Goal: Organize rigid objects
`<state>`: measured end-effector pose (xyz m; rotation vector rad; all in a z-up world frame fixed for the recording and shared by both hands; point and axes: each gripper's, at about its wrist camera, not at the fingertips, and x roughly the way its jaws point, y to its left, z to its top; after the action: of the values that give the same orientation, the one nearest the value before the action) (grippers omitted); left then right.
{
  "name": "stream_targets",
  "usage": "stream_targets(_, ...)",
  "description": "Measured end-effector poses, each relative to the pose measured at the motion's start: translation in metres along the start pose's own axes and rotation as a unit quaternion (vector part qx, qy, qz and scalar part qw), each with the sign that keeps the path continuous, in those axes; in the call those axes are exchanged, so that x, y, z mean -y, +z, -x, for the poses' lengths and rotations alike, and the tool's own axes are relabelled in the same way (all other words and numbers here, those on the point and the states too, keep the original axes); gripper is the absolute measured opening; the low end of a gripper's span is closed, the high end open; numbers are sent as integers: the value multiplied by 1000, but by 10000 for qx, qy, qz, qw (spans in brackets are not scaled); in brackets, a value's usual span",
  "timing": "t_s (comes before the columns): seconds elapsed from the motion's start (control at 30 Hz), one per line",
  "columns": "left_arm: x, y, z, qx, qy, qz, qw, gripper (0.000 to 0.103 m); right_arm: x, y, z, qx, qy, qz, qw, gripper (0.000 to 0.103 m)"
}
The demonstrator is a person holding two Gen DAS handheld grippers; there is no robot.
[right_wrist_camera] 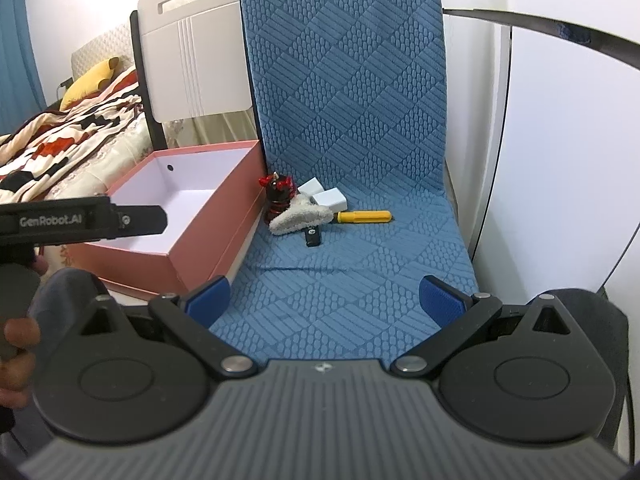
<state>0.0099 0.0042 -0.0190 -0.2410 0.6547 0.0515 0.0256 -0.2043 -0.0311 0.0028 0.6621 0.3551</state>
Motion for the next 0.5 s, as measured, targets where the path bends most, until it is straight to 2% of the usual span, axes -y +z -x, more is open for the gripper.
stream_targets(0.5, -2, 6, -53, -137, -110, -189, 9997, 103, 8, -5, -42, -119, 135, 40, 9998, 103)
